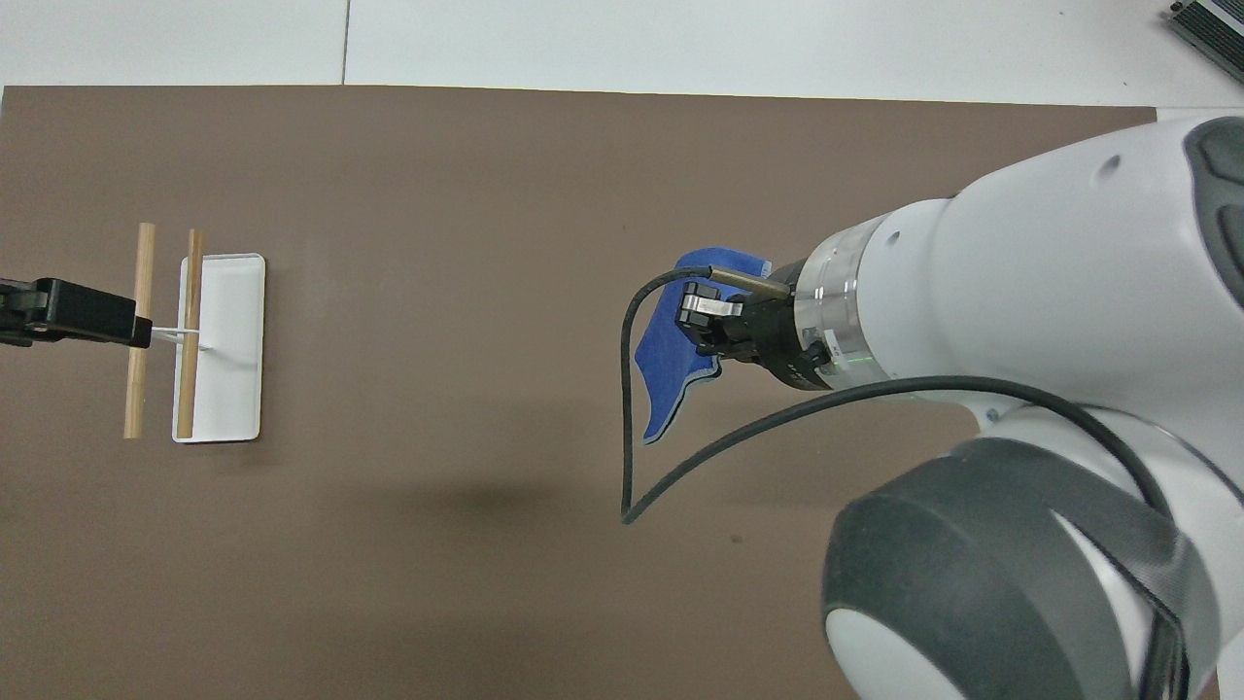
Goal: Right arm passes towel to left arm to hang
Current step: 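Hold the towel with the right gripper while the left gripper rises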
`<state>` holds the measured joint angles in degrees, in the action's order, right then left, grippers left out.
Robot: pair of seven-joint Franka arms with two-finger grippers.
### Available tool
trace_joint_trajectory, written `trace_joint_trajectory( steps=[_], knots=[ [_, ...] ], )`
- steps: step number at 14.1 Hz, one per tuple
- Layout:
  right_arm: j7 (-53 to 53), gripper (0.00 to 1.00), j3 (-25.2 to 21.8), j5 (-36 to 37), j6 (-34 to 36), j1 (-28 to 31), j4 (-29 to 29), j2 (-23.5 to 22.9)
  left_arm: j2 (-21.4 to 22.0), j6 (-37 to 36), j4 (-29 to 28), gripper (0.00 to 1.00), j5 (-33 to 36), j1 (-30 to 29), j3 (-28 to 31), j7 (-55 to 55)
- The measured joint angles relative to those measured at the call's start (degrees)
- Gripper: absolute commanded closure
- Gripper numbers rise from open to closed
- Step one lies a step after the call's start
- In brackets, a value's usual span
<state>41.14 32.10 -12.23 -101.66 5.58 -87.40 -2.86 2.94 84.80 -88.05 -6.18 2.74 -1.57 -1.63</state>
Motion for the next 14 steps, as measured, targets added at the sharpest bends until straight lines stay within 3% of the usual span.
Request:
trace_joint_trajectory(
  steps=[5,8,11,14],
  knots=[
    [0.0,1.0,0.0,-0.6,0.0,0.0,0.0,0.0,-0.5,4.0,0.0,0.0,-8.5,0.0,-2.4,-20.5],
    [0.0,1.0,0.1,-0.6,0.0,0.0,0.0,-0.1,-3.2,5.1,0.7,0.0,-14.5,0.0,-4.2,-34.5],
    [0.0,1.0,0.1,-0.7,0.0,0.0,0.0,-0.1,-10.9,5.1,5.9,0.0,-16.6,0.1,-7.9,-44.3],
    [0.0,1.0,0.1,-0.7,0.0,0.0,0.0,-0.1,-20.9,4.1,15.6,0.0,-17.3,0.2,-11.7,-50.1]
  ],
)
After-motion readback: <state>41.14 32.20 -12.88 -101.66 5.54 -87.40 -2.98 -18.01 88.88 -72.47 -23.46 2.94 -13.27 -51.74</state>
